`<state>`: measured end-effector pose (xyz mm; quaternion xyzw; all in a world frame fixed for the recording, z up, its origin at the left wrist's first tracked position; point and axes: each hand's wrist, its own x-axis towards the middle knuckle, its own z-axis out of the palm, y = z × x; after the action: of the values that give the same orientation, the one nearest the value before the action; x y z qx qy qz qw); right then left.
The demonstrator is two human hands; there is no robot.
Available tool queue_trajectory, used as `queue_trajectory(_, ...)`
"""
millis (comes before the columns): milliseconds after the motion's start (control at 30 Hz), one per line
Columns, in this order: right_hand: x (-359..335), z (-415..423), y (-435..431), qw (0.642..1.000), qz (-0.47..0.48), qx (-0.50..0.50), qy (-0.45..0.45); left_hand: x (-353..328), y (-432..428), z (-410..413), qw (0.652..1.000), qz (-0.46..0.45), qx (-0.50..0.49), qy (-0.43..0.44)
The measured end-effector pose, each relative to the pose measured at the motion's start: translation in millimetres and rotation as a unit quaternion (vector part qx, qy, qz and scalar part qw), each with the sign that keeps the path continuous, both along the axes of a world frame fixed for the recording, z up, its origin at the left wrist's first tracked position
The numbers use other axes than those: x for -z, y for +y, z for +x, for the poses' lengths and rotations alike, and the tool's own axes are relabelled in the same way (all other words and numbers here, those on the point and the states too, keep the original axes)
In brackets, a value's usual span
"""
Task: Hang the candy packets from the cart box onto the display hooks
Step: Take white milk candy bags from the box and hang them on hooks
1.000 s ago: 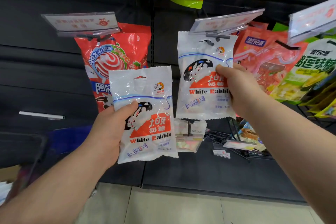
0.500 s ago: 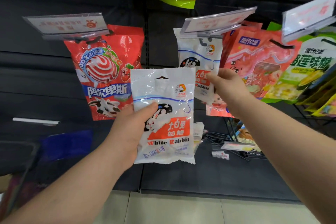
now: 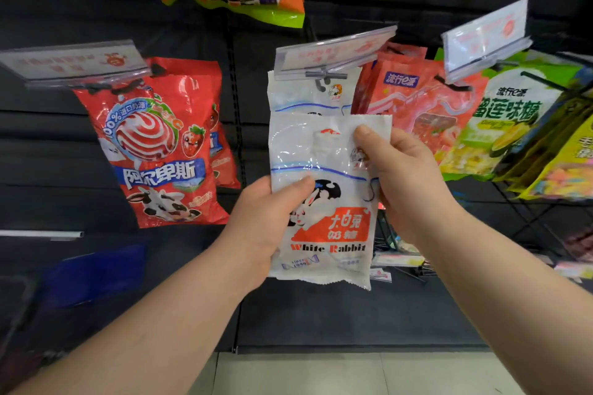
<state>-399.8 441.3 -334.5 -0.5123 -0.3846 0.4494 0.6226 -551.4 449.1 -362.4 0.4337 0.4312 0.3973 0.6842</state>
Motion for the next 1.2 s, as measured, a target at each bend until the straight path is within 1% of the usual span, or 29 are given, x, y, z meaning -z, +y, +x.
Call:
queue_trajectory(133, -3, -3, 13, 0.999, 0.026, 0.022, 0.015, -4, 10, 4, 1.0, 0.019, -0.009, -0.003)
queue_trajectory(300, -10, -5, 28, 0.998, 0.044, 0.032, 0.012, -11, 20, 6, 0.999, 0.043, -0.015, 0.002)
queue_trajectory(433, -11, -4, 39, 0.999, 0.043, 0.029, 0.0, -14, 28, 9, 0.998, 0.054, -0.031, 0.02)
queue_trajectory(767, -11, -3, 55, 0.998, 0.049, 0.045, -0.008, -13, 44, 14, 0.995, 0.068, -0.058, 0.033)
queue_trajectory(967, -9, -2, 62, 0.997, 0.04, 0.062, -0.035, -8, 52, 15, 0.995, 0.067, -0.063, 0.047)
queue_trajectory(1067, -8, -2, 67, 0.995, 0.038, 0.074, -0.051, -5, 61, 17, 0.993, 0.081, -0.061, 0.063)
queue_trajectory(1200, -3, 1, 77, 0.989, 0.016, 0.1, -0.104, 1, 77, 21, 0.985, 0.111, -0.088, 0.102)
